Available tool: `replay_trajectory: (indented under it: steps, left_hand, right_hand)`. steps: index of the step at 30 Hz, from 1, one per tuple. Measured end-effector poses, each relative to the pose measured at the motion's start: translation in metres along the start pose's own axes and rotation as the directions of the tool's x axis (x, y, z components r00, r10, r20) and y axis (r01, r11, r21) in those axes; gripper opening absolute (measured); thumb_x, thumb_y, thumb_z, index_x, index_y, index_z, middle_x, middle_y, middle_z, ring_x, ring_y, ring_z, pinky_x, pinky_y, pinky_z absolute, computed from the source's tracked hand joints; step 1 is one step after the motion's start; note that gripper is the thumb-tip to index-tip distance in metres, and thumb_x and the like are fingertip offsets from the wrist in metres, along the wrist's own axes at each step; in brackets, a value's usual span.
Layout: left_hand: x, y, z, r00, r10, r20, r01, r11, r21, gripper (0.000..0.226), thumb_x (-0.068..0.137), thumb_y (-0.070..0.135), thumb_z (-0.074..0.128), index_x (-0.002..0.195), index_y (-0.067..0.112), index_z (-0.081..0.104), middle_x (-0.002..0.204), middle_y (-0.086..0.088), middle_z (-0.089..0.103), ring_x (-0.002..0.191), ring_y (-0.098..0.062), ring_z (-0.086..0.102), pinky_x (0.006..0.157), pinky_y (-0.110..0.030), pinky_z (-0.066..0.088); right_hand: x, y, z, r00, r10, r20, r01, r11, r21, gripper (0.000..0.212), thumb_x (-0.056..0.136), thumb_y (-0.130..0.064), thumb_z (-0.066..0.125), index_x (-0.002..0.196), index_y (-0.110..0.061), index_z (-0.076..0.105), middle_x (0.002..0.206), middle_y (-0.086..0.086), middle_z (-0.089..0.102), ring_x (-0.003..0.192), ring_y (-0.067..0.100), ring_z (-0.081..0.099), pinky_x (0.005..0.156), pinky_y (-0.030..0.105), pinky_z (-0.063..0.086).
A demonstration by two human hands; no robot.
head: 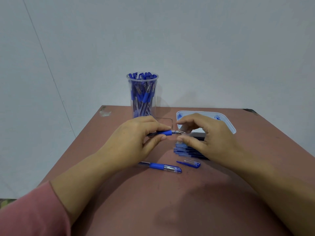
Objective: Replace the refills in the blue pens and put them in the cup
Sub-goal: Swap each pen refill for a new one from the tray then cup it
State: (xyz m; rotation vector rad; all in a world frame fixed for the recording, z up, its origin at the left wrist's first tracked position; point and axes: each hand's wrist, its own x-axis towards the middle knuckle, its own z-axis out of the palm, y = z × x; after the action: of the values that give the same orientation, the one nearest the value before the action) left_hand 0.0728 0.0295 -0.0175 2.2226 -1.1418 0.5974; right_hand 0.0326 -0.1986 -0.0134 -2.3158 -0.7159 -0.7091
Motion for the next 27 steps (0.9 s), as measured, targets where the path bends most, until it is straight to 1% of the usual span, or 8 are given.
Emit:
replay_trajectory:
  steps: [2, 5, 9, 13, 16, 20, 25, 27]
  left_hand:
    - [0.0, 0.0005, 0.0002, 1.0, 0.001, -0.001, -0.001, 1.0, 0.004, 0.034, 0.093, 0.043, 0.05, 0.116, 0.027, 0.069, 0.096, 0.017, 0.063, 0.086, -0.003, 0.06, 0.075, -0.029, 0.053]
    - [0.0003, 0.0006, 0.0006, 1.0, 0.005, 0.003, -0.005, 1.0, 0.008, 0.034, 0.093, 0.043, 0.05, 0.117, 0.027, 0.069, 0.096, 0.016, 0.063, 0.086, -0.004, 0.06, 0.075, -0.03, 0.053]
    - [-0.0001, 0.0008, 0.0018, 1.0, 0.006, 0.002, -0.006, 1.0, 0.002, 0.033, 0.094, 0.043, 0.051, 0.118, 0.028, 0.068, 0.096, 0.017, 0.063, 0.088, -0.005, 0.061, 0.075, -0.033, 0.054]
    - [0.0001, 0.0013, 0.0024, 1.0, 0.013, 0.008, -0.013, 1.0, 0.016, 0.034, 0.094, 0.044, 0.05, 0.117, 0.027, 0.069, 0.097, 0.016, 0.063, 0.088, -0.004, 0.061, 0.075, -0.032, 0.053]
    - [-0.0005, 0.0009, 0.003, 0.999, 0.023, 0.024, -0.024, 0.998, 0.06, 0.035, 0.095, 0.044, 0.048, 0.117, 0.028, 0.069, 0.098, 0.017, 0.063, 0.089, -0.004, 0.06, 0.074, -0.032, 0.053]
    - [-0.0014, 0.0014, 0.0036, 0.999, 0.037, 0.017, -0.039, 0.991, 0.129, 0.036, 0.096, 0.044, 0.045, 0.117, 0.028, 0.069, 0.097, 0.015, 0.063, 0.087, -0.007, 0.059, 0.071, -0.033, 0.053]
    - [0.0001, 0.0037, 0.0036, 0.997, 0.078, -0.018, -0.072, 0.972, 0.223, 0.037, 0.097, 0.042, 0.043, 0.115, 0.026, 0.071, 0.094, 0.01, 0.065, 0.081, -0.015, 0.06, 0.064, -0.036, 0.052]
    - [0.001, 0.0046, 0.0036, 0.994, 0.097, -0.04, -0.084, 0.964, 0.254, 0.036, 0.097, 0.041, 0.045, 0.114, 0.026, 0.071, 0.091, 0.008, 0.065, 0.078, -0.016, 0.06, 0.062, -0.036, 0.051]
  right_hand:
    - [0.0013, 0.0025, 0.0014, 0.999, -0.035, -0.022, 0.034, 0.999, -0.039, 0.019, 0.085, -0.028, 0.07, 0.1, -0.036, 0.061, 0.087, -0.02, 0.062, 0.085, 0.001, 0.06, 0.076, 0.015, 0.046]
    - [0.0014, 0.0053, 0.0034, 0.999, -0.038, 0.007, 0.039, 0.997, -0.06, 0.019, 0.091, -0.042, 0.057, 0.095, -0.027, 0.067, 0.083, -0.015, 0.063, 0.08, 0.003, 0.059, 0.07, 0.02, 0.046]
    - [0.0001, 0.0066, 0.0017, 1.0, -0.023, 0.015, 0.024, 0.999, -0.043, 0.028, 0.086, -0.047, 0.061, 0.113, -0.036, 0.06, 0.092, -0.023, 0.062, 0.09, -0.003, 0.06, 0.08, 0.013, 0.046]
    - [0.0009, 0.007, 0.0048, 0.998, -0.048, 0.027, 0.049, 0.997, -0.066, 0.012, 0.089, -0.039, 0.061, 0.098, -0.032, 0.063, 0.085, -0.017, 0.062, 0.081, 0.001, 0.059, 0.072, 0.019, 0.047]
    - [0.0001, 0.008, 0.0052, 0.997, 0.004, 0.071, -0.002, 1.0, -0.029, 0.024, 0.09, -0.053, 0.05, 0.101, -0.036, 0.064, 0.085, -0.017, 0.064, 0.082, 0.004, 0.061, 0.07, 0.019, 0.048]
    - [-0.0002, 0.007, 0.0049, 0.998, -0.036, 0.052, 0.038, 0.998, -0.057, 0.018, 0.086, -0.044, 0.058, 0.103, -0.04, 0.057, 0.087, -0.024, 0.06, 0.085, 0.001, 0.06, 0.075, 0.018, 0.049]
    - [-0.0012, 0.007, 0.0089, 0.998, -0.001, 0.068, 0.005, 0.999, -0.046, 0.026, 0.092, -0.048, 0.046, 0.093, -0.029, 0.064, 0.082, -0.011, 0.064, 0.078, 0.008, 0.059, 0.067, 0.02, 0.045]
    - [-0.0022, 0.0053, 0.0084, 0.997, 0.016, 0.071, -0.015, 1.0, -0.017, 0.019, 0.091, -0.046, 0.053, 0.099, -0.033, 0.063, 0.086, -0.013, 0.065, 0.084, 0.006, 0.061, 0.072, 0.019, 0.047]
